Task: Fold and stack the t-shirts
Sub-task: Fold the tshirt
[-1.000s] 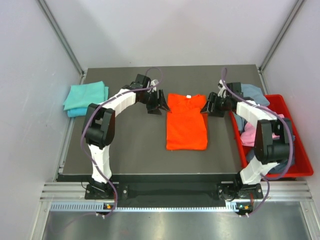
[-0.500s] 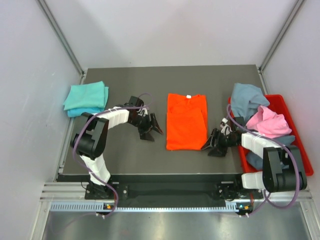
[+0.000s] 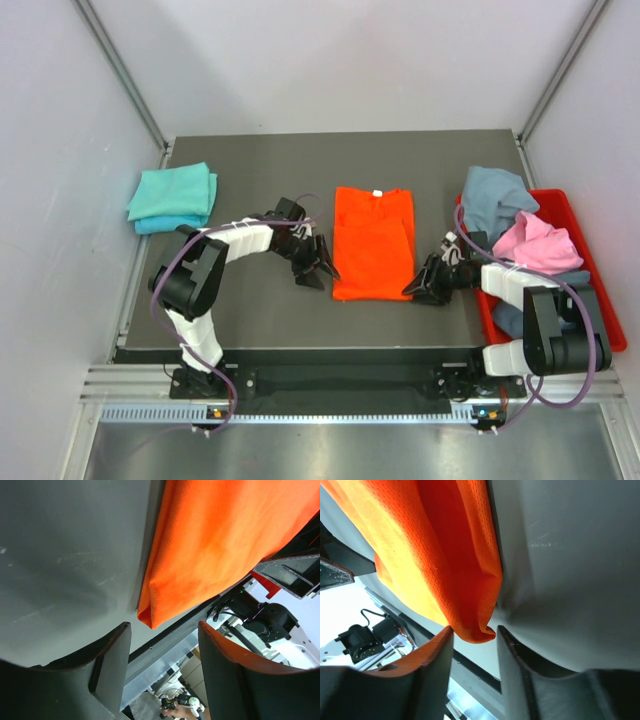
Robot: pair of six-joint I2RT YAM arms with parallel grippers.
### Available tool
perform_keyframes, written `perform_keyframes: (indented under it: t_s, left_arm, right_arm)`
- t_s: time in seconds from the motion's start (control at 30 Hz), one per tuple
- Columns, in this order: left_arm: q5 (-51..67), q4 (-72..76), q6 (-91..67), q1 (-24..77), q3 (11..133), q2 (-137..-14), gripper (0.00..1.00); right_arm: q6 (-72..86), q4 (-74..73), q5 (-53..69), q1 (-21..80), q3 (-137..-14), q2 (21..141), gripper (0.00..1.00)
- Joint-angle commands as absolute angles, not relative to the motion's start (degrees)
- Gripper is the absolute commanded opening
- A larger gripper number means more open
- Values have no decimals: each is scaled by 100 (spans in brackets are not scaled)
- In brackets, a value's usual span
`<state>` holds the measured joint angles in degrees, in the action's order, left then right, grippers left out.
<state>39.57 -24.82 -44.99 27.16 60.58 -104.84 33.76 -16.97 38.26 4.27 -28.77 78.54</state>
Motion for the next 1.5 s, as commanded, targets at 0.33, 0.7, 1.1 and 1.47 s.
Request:
perform_keyframes:
  t_s: [0.33,0.7,1.1,1.47]
  left_arm:
    - [4131,-2171,-4833,2935,5696,-10442,57]
    - [3920,-2022,-4834,3111,5853,-10714,56]
    - [3876,-1951,-4825,3208,5941,-10811,26]
    - [3797,-2048,-4624,3208,5941,-10600,0]
  right_arm:
    - [3393,-1415,3700,413,-2900,7822,37]
    - [3340,-1371,3612,369,-2830,7726,34]
    - [3419,-1134,3612,351,-2716,7761,26]
    - [3288,-1230,3674,352,-2820,7823,1]
